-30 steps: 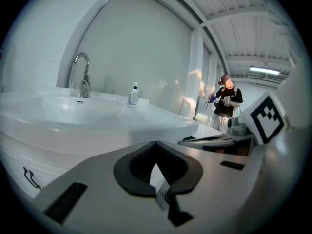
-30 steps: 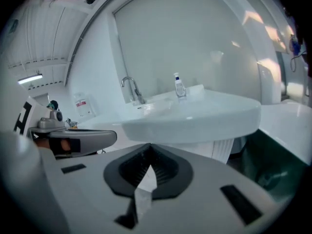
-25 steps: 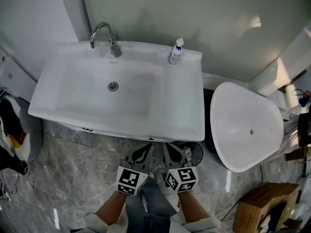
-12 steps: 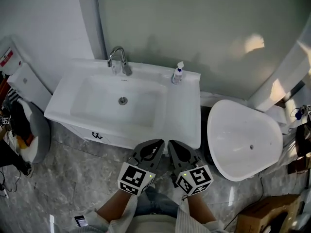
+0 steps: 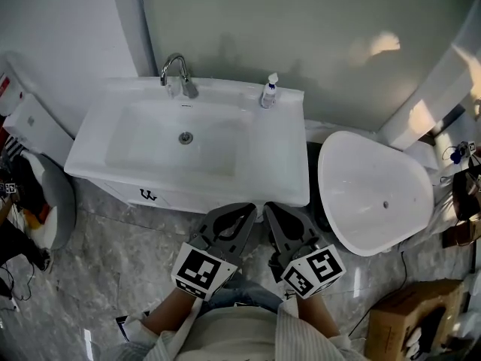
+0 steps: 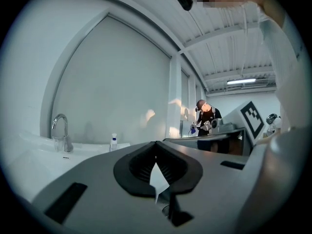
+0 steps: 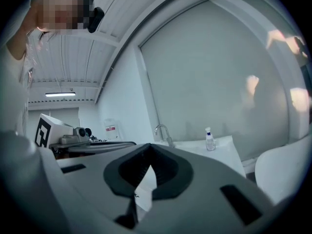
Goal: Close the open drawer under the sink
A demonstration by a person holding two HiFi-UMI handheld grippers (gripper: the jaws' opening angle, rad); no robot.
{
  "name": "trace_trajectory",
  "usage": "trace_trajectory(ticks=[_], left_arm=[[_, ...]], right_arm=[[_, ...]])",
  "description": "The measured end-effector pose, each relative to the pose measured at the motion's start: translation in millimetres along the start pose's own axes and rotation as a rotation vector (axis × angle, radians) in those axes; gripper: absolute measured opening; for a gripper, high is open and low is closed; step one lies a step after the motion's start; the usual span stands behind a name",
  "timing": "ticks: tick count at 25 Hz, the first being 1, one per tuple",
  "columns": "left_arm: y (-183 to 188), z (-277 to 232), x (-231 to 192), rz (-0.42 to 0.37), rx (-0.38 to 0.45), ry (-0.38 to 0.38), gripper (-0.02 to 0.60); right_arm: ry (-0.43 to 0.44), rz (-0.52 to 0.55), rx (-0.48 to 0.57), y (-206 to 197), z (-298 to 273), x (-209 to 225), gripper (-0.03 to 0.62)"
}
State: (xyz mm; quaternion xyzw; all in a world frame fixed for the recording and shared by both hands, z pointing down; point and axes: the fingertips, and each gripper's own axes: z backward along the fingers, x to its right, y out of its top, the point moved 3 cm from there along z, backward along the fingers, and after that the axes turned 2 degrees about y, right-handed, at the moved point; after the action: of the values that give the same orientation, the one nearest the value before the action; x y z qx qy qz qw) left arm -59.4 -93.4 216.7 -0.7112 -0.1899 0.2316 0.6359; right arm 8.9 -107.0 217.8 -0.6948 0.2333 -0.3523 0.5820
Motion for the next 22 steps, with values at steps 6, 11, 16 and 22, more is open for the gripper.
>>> trace_trajectory(ticks=[6, 11, 16, 22], left_arm=[[8.6, 9.5, -4.9, 0.022, 0.024, 0.004, 0.015], [14.2, 14.2, -9.9, 0.014, 0.035, 0.021, 0.015], [15.1, 17.9, -13.1, 0.019, 0.046, 0.03, 0.015], [20.7, 14.8, -13.0, 0.03, 0.044, 0.024, 0.015]], right_arm=[[0.003, -0.015, -0.001, -0.1, -4.6, -4.2, 0.011], [0.018, -0.003, 0.009, 3.2, -8.0, -11.1, 0.009], [0.037, 0.008, 0.014, 6.2, -9.9, -17.7, 0.011], [0.041, 0.011, 0.021, 10.2, -12.2, -16.9, 0.009]])
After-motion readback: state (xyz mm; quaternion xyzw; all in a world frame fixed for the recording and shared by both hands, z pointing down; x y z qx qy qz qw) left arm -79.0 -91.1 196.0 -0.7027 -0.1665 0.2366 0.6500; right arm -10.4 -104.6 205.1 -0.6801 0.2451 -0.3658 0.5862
